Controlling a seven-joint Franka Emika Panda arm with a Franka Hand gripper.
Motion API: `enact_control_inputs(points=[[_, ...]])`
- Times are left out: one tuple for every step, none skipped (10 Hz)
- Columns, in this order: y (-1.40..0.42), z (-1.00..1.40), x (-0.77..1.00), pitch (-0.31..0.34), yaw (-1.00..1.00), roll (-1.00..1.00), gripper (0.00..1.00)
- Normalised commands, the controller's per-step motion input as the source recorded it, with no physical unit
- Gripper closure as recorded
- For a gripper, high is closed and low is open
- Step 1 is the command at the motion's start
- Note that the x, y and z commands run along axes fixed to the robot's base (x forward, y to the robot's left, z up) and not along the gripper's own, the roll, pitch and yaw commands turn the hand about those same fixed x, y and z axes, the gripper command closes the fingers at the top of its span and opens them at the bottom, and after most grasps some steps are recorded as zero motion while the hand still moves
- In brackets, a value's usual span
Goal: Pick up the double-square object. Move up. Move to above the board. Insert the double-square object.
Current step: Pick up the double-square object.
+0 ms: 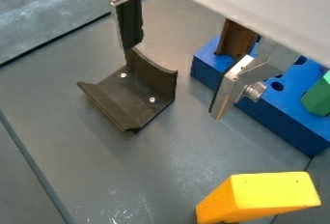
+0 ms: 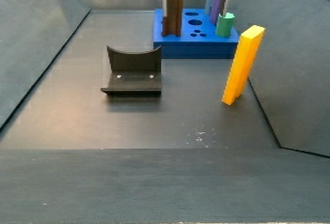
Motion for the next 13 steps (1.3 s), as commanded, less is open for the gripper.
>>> enact_control_inputs(points=[[0.00, 0.00, -0.03, 0.000, 0.00, 0.00, 0.00], [-0.08, 0.00, 0.00, 0.000, 0.07, 0.00, 0.00], [-0.11, 0.00, 0.00, 0.000, 0.03, 0.00, 0.00], [-0.10, 0.00, -0.05, 0.000, 0.06, 0.00, 0.00], [-0.08, 0.00, -0.22, 0.000, 0.13, 0.00, 0.00], [-0.21, 0.00, -0.39, -0.057, 0.29, -0.03, 0.00], [-0.23, 0.00, -0.61, -0.113, 0.46, 0.00, 0.00], [-0.20, 0.00, -0.51, -0.137, 0.70, 0.00, 0.00], [-0.19, 0.00, -0.37, -0.124, 0.84, 0.02, 0.00], [-0.11, 0.00, -0.24, -0.121, 0.94, 0.05, 0.00], [0.00, -0.06, -0.17, -0.070, 0.97, 0.08, 0.00], [0.13, -0.13, -0.09, -0.050, 0.97, 0.06, 0.00], [0.22, -0.20, 0.00, 0.000, 0.89, 0.12, 0.00]])
